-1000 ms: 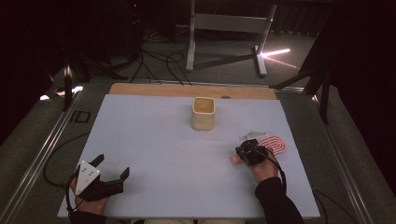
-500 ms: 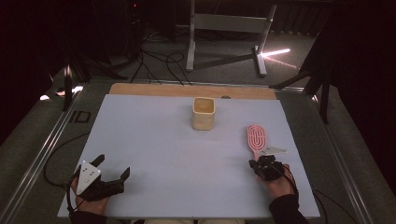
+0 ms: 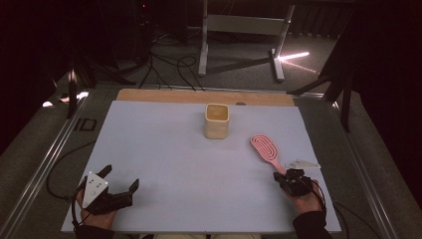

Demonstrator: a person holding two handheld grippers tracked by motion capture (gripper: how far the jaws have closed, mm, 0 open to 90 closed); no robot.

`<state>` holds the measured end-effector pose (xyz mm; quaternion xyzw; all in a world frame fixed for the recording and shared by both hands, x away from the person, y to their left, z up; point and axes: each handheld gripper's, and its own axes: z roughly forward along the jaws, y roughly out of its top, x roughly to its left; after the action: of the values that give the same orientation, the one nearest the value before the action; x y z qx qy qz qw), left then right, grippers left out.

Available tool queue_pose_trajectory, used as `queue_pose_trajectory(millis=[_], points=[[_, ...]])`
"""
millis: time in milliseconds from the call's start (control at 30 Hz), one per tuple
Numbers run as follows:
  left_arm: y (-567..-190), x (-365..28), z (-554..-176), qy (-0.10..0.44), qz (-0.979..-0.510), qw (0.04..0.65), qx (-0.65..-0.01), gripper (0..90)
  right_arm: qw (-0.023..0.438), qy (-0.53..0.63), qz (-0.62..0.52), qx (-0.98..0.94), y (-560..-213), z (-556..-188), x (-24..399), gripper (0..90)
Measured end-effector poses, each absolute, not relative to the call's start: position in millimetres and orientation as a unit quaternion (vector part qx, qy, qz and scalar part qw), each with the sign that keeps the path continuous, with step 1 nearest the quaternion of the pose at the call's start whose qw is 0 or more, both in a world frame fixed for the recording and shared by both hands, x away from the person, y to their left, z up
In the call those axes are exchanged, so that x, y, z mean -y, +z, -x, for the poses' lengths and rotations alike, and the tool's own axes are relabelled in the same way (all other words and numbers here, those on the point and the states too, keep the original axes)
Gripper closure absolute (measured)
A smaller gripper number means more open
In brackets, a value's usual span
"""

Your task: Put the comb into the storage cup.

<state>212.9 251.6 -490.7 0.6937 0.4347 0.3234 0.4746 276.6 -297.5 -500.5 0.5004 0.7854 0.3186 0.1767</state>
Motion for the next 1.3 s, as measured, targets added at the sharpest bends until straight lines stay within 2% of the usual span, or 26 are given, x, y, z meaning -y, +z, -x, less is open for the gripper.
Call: queue_pose_trajectory(millis=[167,333,367,400,433,567,733,767,800,867,967,1133,1300], points=[[-489.9,-251.6,-212.4,0.325,-0.695,0.474,-0.432,1.7,0.191,0.348,-0.473,-0.787,-496.4,-271.8,293.6,82.9],[-489.0,-251.7,-211.8,0.328,-0.693,0.475,-0.432,1.7,0.222,0.394,-0.436,-0.778,-483.2,-262.5,289.9,68.8],[-489.0,-251.7,-211.8,0.328,-0.693,0.475,-0.432,1.7,0.222,0.394,-0.436,-0.778,-483.2,-262.5,289.9,68.8],[-488.9,-252.1,-211.8,0.327,-0.692,0.476,-0.433,1.7,0.23,0.4,-0.431,-0.776,-480.6,-259.8,289.2,65.1],[-488.7,-252.3,-211.8,0.327,-0.692,0.477,-0.433,1.7,0.238,0.414,-0.421,-0.771,-477.0,-254.6,288.6,57.4],[-487.5,-253.1,-210.9,0.327,-0.691,0.48,-0.431,1.7,0.25,0.447,-0.407,-0.756,-477.4,-242.9,291.1,50.4],[-487.1,-253.2,-210.8,0.322,-0.691,0.488,-0.426,1.5,0.263,0.489,-0.392,-0.734,-477.6,-222.3,289.6,34.8],[-487.1,-253.2,-210.8,0.322,-0.691,0.488,-0.426,1.5,0.263,0.489,-0.392,-0.734,-477.6,-222.3,289.6,34.8],[-486.9,-252.6,-210.4,0.321,-0.692,0.49,-0.422,1.4,0.283,0.491,-0.382,-0.73,-477.0,-214.3,286.9,27.5],[-486.8,-251.9,-210.4,0.32,-0.694,0.49,-0.419,1.4,0.284,0.494,-0.381,-0.728,-476.9,-212.9,286.4,26.3],[-487.7,-250.9,-211.3,0.316,-0.696,0.492,-0.417,1.1,0.292,0.494,-0.386,-0.722,-477.1,-211.3,286.5,19.0],[-489.2,-249.1,-212.8,0.311,-0.704,0.488,-0.413,0.7,0.287,0.498,-0.4,-0.714,-479.3,-213.4,288.0,12.5],[-490.0,-248.3,-213.0,0.311,-0.705,0.485,-0.412,0.6,0.274,0.489,-0.408,-0.72,-483.4,-217.6,289.0,10.9]])
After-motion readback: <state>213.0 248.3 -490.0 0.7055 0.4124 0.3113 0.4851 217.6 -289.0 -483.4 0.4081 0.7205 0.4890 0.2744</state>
